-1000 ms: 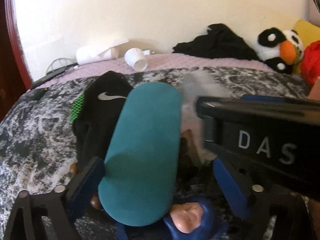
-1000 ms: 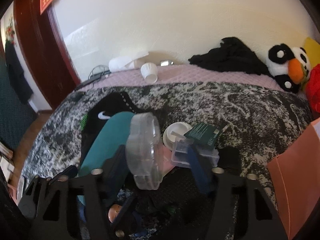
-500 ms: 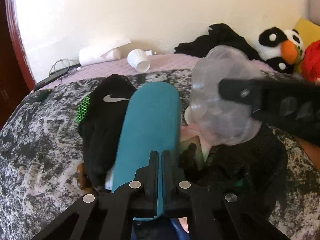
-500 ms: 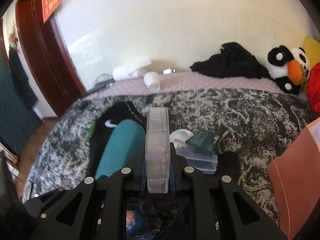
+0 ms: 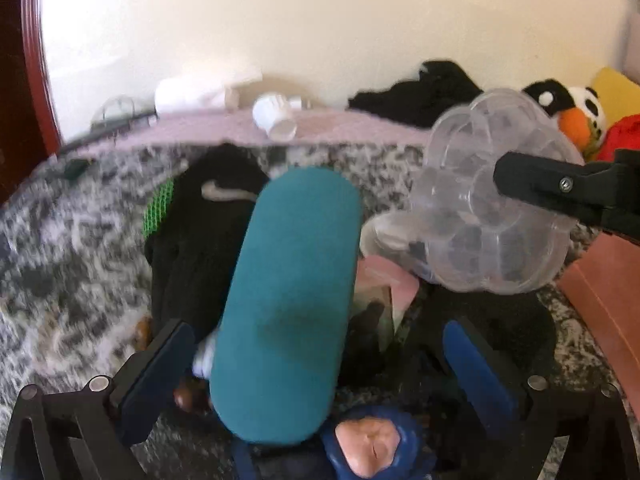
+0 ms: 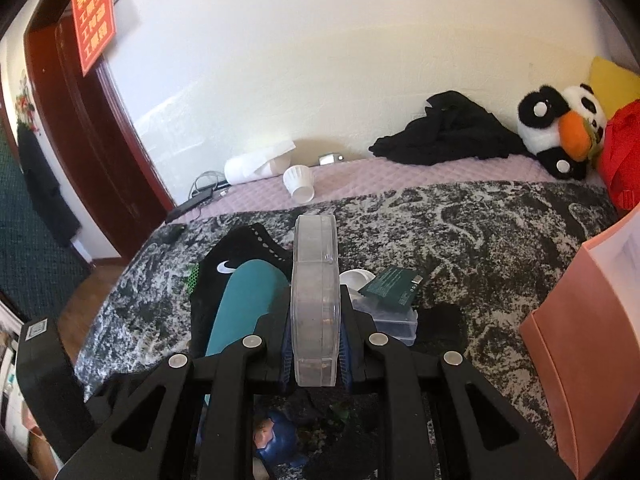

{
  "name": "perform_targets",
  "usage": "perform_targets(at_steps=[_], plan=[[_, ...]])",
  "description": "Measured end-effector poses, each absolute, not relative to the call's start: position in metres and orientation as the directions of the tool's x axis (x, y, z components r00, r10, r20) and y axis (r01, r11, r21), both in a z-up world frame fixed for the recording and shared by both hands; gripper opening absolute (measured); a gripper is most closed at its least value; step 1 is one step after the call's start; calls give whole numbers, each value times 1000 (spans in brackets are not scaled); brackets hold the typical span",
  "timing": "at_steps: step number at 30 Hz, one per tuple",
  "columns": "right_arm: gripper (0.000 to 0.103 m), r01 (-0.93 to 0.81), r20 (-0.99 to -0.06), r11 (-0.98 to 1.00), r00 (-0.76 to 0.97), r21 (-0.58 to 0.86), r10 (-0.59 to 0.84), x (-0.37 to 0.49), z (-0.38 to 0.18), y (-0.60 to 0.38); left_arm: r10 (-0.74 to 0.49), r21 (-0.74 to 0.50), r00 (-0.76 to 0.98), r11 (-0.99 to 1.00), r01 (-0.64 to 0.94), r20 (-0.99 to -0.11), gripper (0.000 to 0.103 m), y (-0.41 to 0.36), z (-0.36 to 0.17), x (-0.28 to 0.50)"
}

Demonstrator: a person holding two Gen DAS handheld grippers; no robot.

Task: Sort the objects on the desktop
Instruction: 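Grasp the teal glasses case with left gripper while right grasps clear container, then carry both items into the pink box and open both grippers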

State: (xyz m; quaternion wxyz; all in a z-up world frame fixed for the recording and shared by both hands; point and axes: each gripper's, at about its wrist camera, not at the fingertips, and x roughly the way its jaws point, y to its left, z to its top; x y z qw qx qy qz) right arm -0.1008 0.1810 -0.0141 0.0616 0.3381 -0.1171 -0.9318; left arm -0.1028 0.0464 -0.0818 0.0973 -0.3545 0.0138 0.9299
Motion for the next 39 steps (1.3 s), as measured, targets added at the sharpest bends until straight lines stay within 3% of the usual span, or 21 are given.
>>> perform_targets(at_steps=[4, 6, 9, 16, 26, 39], plan=[[20, 30, -614, -955, -760, 295, -214, -101, -16, 188, 92, 16, -703, -989, -146, -705, 103, 48, -104, -121], [20, 26, -613, -953, -760, 303, -216, -101, -16, 191, 64, 41, -690, -990, -134, -721, 86, 47, -115, -130], [20, 18, -610, -950, -763, 310, -213, -102, -16, 194, 26, 86, -683, -988, -129, -730, 72, 49, -122, -134], [20, -6, -591, -950, -784, 313, -190, -92, -8, 204, 45, 84, -717, -986, -144, -696, 70, 56, -91, -113], [20, -23, -532, -949, -833, 314, -155, -53, 29, 215, 158, -21, -773, -983, -185, -614, 70, 74, -40, -79], [20, -164, -426, -949, -904, 270, 35, 46, 104, 307, 342, -70, -782, -930, -360, -521, 70, 172, 20, -30]])
